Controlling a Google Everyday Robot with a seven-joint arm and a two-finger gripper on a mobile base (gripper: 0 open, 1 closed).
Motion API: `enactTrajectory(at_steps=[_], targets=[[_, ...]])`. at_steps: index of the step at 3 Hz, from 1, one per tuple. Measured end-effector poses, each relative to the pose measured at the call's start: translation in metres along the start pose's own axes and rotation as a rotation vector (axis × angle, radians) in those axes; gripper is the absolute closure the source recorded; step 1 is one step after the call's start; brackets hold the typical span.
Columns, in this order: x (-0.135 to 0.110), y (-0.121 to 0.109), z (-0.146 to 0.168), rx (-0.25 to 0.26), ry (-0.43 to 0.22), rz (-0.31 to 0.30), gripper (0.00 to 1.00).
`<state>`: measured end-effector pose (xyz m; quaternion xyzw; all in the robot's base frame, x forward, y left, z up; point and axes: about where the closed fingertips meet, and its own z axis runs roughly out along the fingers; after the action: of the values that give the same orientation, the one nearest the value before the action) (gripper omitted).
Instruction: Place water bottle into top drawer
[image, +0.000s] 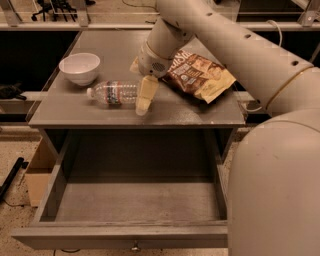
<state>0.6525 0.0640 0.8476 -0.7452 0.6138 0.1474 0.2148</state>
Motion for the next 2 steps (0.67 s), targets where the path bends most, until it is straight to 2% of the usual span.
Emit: enactTrajectory(at_steps=[1,2], targets=[[0.0000,0.0000,0.0001,0.000,0.000,0.000,0.14],[0.0000,0.0000,0.0001,0.000,0.000,0.000,0.37]])
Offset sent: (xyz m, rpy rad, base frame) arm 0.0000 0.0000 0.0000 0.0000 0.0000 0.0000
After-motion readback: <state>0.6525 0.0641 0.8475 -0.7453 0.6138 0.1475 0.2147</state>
